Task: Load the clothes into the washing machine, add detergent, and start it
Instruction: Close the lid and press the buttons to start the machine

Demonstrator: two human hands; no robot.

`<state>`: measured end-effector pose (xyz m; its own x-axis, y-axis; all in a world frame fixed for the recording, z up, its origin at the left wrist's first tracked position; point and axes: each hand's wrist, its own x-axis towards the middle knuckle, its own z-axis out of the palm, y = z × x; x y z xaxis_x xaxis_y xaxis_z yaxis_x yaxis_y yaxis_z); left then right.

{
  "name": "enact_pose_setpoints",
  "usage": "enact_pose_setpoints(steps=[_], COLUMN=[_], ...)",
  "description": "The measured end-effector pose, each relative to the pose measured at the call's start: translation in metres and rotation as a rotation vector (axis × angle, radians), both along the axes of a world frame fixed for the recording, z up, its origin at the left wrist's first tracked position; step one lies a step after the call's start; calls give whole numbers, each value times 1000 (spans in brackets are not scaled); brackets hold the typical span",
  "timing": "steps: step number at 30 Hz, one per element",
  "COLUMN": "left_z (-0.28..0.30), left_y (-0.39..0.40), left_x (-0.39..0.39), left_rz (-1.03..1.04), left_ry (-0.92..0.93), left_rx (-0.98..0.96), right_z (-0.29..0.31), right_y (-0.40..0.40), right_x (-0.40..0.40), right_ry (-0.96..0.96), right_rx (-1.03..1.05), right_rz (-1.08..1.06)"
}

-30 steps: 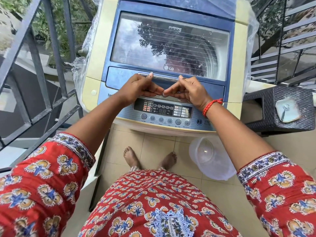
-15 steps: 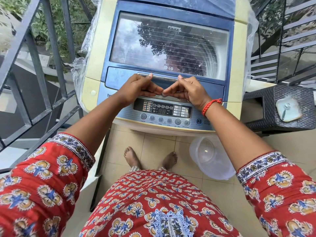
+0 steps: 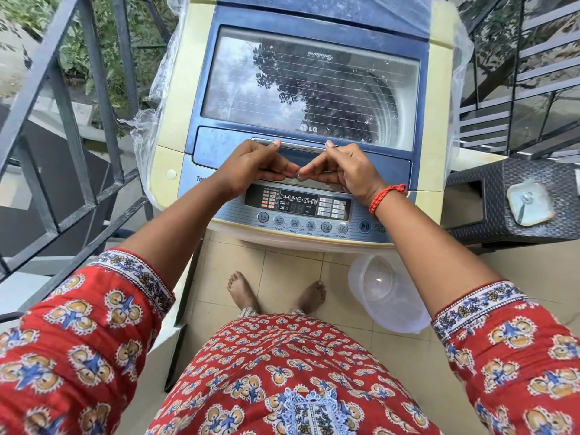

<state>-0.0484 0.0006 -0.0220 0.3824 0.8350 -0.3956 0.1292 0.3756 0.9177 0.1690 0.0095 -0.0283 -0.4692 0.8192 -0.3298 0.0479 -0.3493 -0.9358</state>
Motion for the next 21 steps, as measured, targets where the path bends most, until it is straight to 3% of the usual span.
enact_pose_setpoints(steps=[21], left_z=[3], left_y=[-3], left_x=[2], left_rz=[24], left_ry=[18], left_rx=[14], right_z=[4], right_y=[-2], right_x=[-1], right_ry=[-63], right_rx=[37], right_rz=[7])
